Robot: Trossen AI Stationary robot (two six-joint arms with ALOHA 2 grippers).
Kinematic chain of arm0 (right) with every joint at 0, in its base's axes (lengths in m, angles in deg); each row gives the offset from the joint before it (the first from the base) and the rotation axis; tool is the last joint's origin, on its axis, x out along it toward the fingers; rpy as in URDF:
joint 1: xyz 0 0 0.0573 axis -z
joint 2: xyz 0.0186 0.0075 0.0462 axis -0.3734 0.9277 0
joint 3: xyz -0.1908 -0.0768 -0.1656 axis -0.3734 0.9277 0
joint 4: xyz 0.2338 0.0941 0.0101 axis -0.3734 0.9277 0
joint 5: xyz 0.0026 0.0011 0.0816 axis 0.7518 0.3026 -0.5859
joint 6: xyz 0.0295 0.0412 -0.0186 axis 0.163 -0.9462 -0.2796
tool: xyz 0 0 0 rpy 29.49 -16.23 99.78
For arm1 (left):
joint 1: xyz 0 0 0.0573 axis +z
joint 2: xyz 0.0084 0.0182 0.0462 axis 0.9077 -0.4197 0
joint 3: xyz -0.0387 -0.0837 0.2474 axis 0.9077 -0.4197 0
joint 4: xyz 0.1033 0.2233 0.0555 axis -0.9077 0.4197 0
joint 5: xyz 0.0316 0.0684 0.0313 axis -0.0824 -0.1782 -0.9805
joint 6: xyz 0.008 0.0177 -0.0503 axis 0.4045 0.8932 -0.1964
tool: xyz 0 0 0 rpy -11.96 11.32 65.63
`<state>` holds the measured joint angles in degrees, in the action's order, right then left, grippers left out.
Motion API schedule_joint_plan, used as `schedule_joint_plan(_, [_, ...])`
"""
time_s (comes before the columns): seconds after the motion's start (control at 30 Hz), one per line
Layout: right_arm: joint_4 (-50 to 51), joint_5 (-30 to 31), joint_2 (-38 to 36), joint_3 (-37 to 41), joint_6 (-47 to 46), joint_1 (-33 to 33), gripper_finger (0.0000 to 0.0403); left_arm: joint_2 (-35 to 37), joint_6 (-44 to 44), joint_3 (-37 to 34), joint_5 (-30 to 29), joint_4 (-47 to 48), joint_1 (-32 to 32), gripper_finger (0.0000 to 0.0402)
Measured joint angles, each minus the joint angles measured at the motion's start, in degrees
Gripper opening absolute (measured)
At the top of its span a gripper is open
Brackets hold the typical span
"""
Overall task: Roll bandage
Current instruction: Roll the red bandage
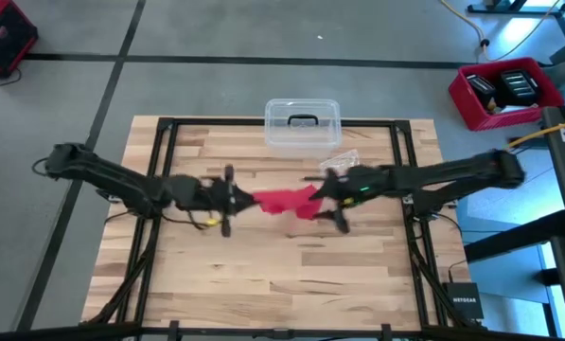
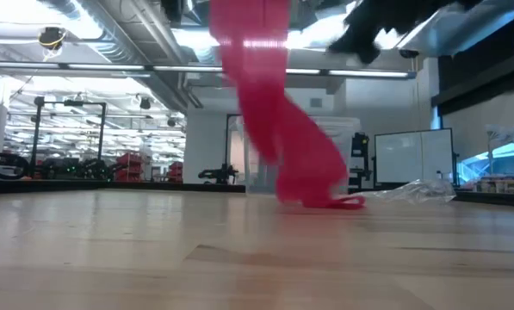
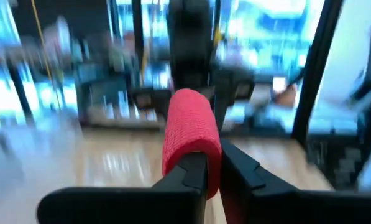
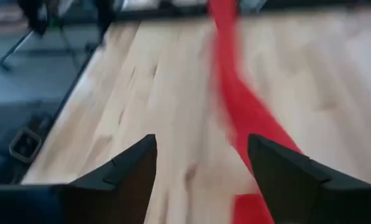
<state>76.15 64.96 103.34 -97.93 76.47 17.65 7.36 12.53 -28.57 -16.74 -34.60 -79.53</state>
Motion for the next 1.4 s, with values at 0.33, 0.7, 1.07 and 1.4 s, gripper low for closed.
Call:
schedule_joint_plan(0.33, [3.0,12.6,-13.0,0.1,3.7,0.2,0.0252,2.8,13.5,16.2,-1.8,2.1,0.9,0.0021])
schedule_joint_plan(0.7, [-7.6,10.3,-0.1,0.2,4.9,0.1,0.0252,1.6,15.2,20.1,-2.6,1.9,2.0,0.0020])
schedule_joint_plan(1.07, [-24.5,10.1,13.1,0.3,8.4,0.2,0.0252,1.7,15.0,20.2,-2.5,2.7,2.1,0.0017])
schedule_joint_plan(1.4, [-25.8,13.8,14.9,0.3,11.7,1.5,0.0252,1.7,13.8,20.2,-2.5,3.5,1.4,0.0019])
